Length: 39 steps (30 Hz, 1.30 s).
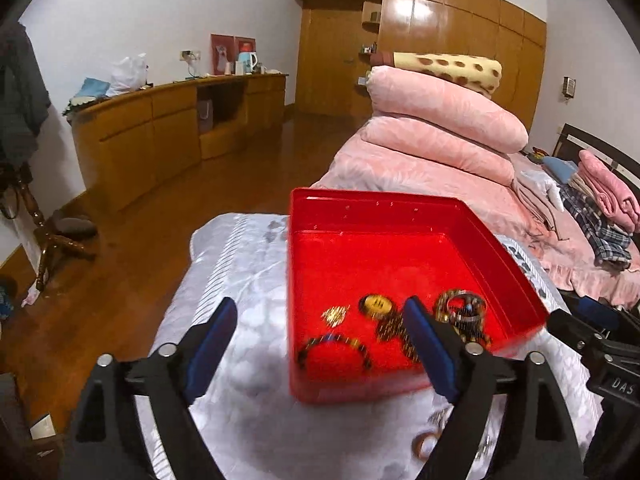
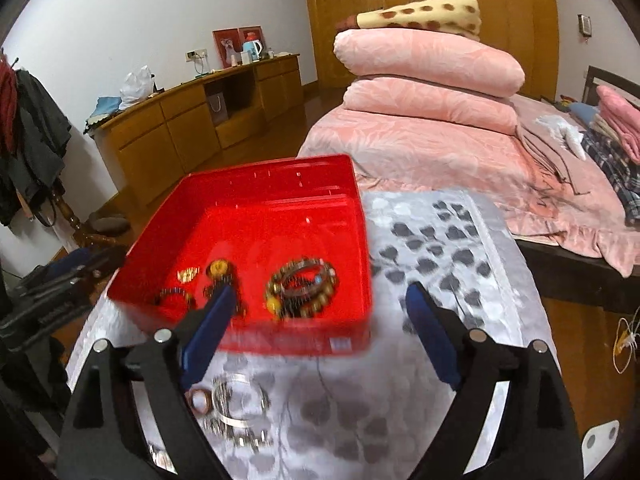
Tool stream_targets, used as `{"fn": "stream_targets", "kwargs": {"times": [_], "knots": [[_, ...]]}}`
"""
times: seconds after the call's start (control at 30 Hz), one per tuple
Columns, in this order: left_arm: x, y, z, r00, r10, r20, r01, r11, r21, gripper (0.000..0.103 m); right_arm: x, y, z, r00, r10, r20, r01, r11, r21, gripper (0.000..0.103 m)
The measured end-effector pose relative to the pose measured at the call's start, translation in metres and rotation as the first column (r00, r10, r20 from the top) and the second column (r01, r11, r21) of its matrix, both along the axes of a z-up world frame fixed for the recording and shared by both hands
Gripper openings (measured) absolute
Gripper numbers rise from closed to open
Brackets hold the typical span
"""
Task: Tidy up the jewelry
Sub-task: 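Move the left gripper to the brown wooden ring while the right moves to the silver chain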
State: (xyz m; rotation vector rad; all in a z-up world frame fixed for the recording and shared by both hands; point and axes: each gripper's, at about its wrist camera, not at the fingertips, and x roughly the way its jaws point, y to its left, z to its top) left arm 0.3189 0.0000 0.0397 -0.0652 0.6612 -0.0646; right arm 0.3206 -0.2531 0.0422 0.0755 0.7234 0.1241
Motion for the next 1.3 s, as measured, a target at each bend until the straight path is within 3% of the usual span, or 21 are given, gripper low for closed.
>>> {"fn": "stream_targets", "kwargs": {"times": [0.33,0.53,0.83,1.07,1.13,1.2,1.3], "knots": [[-0.049,0.004,-0.024,1.0,0.005,-0.024,-0.005,0.999,0.035,0.092,-0.053,0.01,-0.033,0.998,0.037,-0.054,-0.037,0.999,0.008,0.085],[-0.061,-0.005,-0.045,0.998,-0.007,-0.056,0.011,0.998,0.069,0.092,-0.055,0.028,-0.051,0.99,0.089,-0.106,-0.09,0.996,-0.005,0.071],[-0.069,-0.007,-0.06,0.995,-0.02,-0.096,0.026,0.998,0.062,0.092,-0.062,0.051,-0.069,0.974,0.158,-0.161,-0.163,0.986,-0.019,0.067],[-0.067,-0.005,-0.063,0.993,-0.02,-0.118,0.026,0.998,0.054,0.092,-0.058,0.057,-0.08,0.966,0.167,-0.199,-0.174,0.985,-0.017,0.049],[-0.066,-0.006,-0.064,0.992,-0.023,-0.126,0.031,0.998,0.055,0.092,-0.057,0.056,-0.08,0.965,0.168,-0.2,-0.174,0.985,-0.014,0.034],[-0.065,-0.007,-0.066,0.99,-0.026,-0.136,0.034,0.998,0.056,0.092,-0.057,0.053,-0.081,0.967,0.162,-0.197,-0.169,0.985,-0.02,0.026],[-0.064,-0.006,-0.067,0.989,-0.022,-0.145,0.03,0.998,0.05,0.092,-0.057,0.051,-0.08,0.967,0.169,-0.193,-0.174,0.985,-0.008,0.024]]}}
